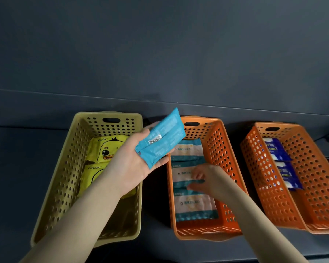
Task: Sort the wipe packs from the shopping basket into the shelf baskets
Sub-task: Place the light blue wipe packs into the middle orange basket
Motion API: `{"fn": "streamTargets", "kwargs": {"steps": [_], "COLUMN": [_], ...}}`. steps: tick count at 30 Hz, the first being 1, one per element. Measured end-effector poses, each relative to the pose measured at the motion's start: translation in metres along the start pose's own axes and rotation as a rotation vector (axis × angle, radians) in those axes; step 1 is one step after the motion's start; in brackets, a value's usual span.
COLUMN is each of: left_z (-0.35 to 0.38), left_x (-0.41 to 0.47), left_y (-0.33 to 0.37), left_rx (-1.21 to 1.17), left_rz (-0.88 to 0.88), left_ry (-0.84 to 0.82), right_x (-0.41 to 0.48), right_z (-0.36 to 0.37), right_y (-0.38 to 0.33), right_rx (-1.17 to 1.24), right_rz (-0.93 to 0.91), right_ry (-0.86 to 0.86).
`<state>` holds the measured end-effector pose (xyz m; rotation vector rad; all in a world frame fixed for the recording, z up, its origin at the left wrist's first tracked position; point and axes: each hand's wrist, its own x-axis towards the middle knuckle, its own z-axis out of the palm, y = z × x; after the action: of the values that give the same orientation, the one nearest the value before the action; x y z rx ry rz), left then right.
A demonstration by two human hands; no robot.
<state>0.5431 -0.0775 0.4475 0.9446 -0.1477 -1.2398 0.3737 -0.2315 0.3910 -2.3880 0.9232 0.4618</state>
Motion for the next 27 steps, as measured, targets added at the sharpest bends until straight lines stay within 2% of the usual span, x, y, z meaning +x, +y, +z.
{"fn": "streamTargets", "kwargs": {"steps": [1,3,5,6,8,12,13,14,16,18,20,21,23,27], "left_z": [0.003,0.009,0.015,0.017,0.020,0.021,0.019,0.017,0.011,0.006,0.005,0.005,0.003,-0.011], "left_x": [-0.001,-0.003,-0.002,0.001,0.005,0.006,0.007,0.009,0.018,0.027,0.033,0.035,0.037,0.038], "left_y": [-0.001,-0.004,-0.011,-0.016,-0.025,-0.027,-0.026,-0.026,-0.026,-0.022,-0.017,-0.016,-0.014,-0.015], "left_rx": [0.147,0.593,0.979,1.121,1.314,1.318,1.361,1.425,1.518,1.562,1.596,1.628,1.731,2.050], "left_rz": [0.056,0.201,0.270,0.288,0.314,0.236,0.275,0.334,0.399,0.351,0.278,0.265,0.287,0.399], "left_ry": [-0.017,-0.073,-0.149,-0.167,-0.207,-0.305,-0.269,-0.201,-0.034,0.071,0.036,0.002,-0.027,-0.002], "right_x": [-0.005,-0.013,-0.019,-0.022,-0.027,-0.025,-0.023,-0.019,-0.007,0.011,0.033,0.045,0.063,0.079], "right_z": [-0.006,-0.022,-0.033,-0.036,-0.035,-0.033,-0.036,-0.040,-0.053,-0.066,-0.075,-0.077,-0.077,-0.065], "right_y": [-0.001,-0.004,-0.004,-0.007,-0.013,-0.019,-0.017,-0.013,-0.006,-0.003,-0.007,-0.010,-0.017,-0.017], "right_rx": [0.204,0.783,1.260,1.383,1.481,1.607,1.539,1.372,0.902,0.468,0.099,-0.019,-0.104,-0.229], "right_rz": [0.006,0.060,0.020,-0.018,-0.070,0.018,0.046,0.058,0.042,-0.009,-0.105,-0.158,-0.226,-0.215], "right_ry": [0.061,0.092,-0.076,-0.162,-0.232,-0.064,-0.019,0.024,0.100,0.153,0.121,0.082,0.022,0.172]}}
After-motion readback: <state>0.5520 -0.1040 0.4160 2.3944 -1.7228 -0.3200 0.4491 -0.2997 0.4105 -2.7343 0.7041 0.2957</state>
